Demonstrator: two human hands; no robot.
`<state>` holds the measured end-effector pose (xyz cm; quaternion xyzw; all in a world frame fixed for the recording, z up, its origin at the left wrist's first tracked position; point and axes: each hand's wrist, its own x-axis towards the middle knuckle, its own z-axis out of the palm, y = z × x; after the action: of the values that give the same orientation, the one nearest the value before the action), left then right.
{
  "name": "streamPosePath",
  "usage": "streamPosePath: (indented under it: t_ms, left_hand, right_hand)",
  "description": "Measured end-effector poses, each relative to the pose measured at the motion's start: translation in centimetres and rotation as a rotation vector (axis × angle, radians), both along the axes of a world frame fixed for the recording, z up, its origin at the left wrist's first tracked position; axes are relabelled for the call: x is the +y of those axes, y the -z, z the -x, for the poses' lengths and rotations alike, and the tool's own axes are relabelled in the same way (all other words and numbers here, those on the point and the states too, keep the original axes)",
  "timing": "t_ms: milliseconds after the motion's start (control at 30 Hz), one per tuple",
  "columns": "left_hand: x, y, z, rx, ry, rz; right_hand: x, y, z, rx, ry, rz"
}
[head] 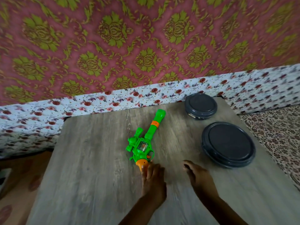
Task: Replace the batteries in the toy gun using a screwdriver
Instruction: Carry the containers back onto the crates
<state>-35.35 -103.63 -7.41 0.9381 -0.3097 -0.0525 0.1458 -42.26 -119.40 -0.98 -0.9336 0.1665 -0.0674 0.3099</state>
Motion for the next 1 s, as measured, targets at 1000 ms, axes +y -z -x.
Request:
streamPosePath:
  t_ms: [1000]
  left_hand:
    - [-30.8,-4.2,-16.9,0.914,-0.858,0.721]
  right_hand:
    - [-27.8,3.9,-0.9,0.013,0.411,-0.107]
